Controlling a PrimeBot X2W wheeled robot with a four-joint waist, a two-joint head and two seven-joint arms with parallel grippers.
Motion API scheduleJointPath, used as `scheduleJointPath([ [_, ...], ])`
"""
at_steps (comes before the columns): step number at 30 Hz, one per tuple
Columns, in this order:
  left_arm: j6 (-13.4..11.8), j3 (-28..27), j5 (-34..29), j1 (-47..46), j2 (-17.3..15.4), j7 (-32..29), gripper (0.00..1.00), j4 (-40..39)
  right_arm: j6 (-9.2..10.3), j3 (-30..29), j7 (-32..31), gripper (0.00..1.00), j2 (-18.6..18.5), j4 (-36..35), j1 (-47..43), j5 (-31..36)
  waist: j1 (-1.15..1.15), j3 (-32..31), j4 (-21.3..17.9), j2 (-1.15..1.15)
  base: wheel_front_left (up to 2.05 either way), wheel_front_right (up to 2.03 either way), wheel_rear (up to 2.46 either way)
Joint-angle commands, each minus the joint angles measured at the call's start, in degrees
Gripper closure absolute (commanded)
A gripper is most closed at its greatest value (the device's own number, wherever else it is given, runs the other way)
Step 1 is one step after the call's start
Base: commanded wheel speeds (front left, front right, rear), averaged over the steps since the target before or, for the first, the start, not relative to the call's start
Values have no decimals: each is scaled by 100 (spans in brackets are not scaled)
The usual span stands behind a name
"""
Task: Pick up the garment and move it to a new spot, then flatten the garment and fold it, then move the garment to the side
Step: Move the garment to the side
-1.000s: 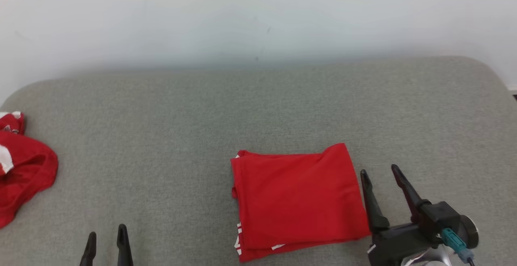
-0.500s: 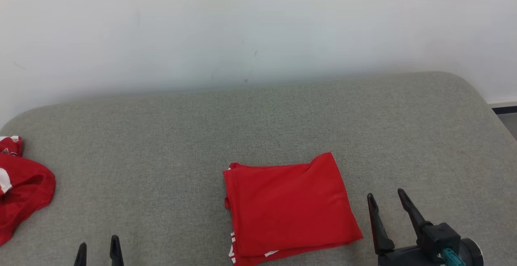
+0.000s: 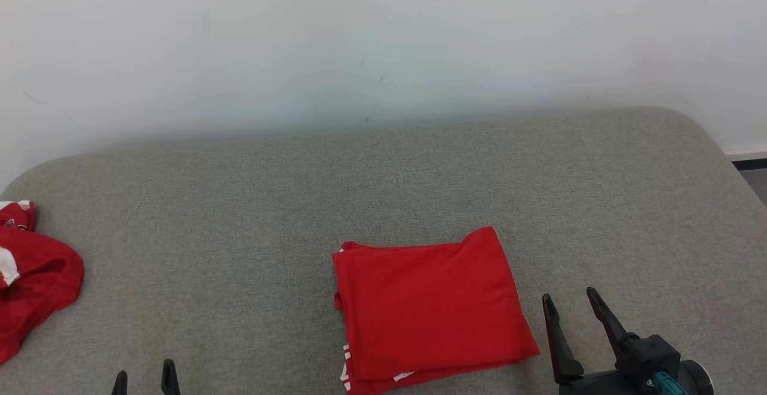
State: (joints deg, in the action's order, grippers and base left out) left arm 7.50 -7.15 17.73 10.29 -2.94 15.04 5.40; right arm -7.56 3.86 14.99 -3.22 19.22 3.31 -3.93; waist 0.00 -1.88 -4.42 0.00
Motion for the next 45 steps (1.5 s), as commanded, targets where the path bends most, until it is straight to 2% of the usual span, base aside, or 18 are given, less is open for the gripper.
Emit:
scheduleJointPath([
  [1, -6, -3, 8, 6, 9, 18, 0, 26, 16, -33, 24, 0, -15, 21, -18, 19, 0, 3, -4, 0, 0, 0, 0],
  [13, -6, 30, -13, 3, 9, 18, 0, 74, 16, -46, -95, 0, 28, 59, 234, -136, 0, 28, -13, 0, 0, 0, 0],
  [17, -6, 64, 23, -16, 9, 18, 0, 82, 16, -3, -883, 0, 33, -99, 484, -586, 0, 61, 11, 0, 0, 0, 0],
  [22, -6, 146, 36, -80, 9, 18, 0, 81, 16, -65, -2585, 0, 32, -289, 799, -852, 0, 138, 128, 0, 0, 0, 0],
  [28, -6, 333, 65, -187, 8, 19, 0, 66, 16, -436, -4294, 0, 26, -509, 1050, -689, 0, 349, 456, 0, 0, 0, 0],
  [35, -6, 482, 127, -449, 9, 18, 0, 90, 16, -762, -5110, 0, -34, -549, 1311, -397, 0, 805, 797, 0, 0, 0, 0],
  [45, -6, 598, 159, -776, 9, 19, 0, 121, 16, -898, -5494, 0, 7, -272, 1340, -321, 0, 1222, 975, 0, 0, 0, 0],
])
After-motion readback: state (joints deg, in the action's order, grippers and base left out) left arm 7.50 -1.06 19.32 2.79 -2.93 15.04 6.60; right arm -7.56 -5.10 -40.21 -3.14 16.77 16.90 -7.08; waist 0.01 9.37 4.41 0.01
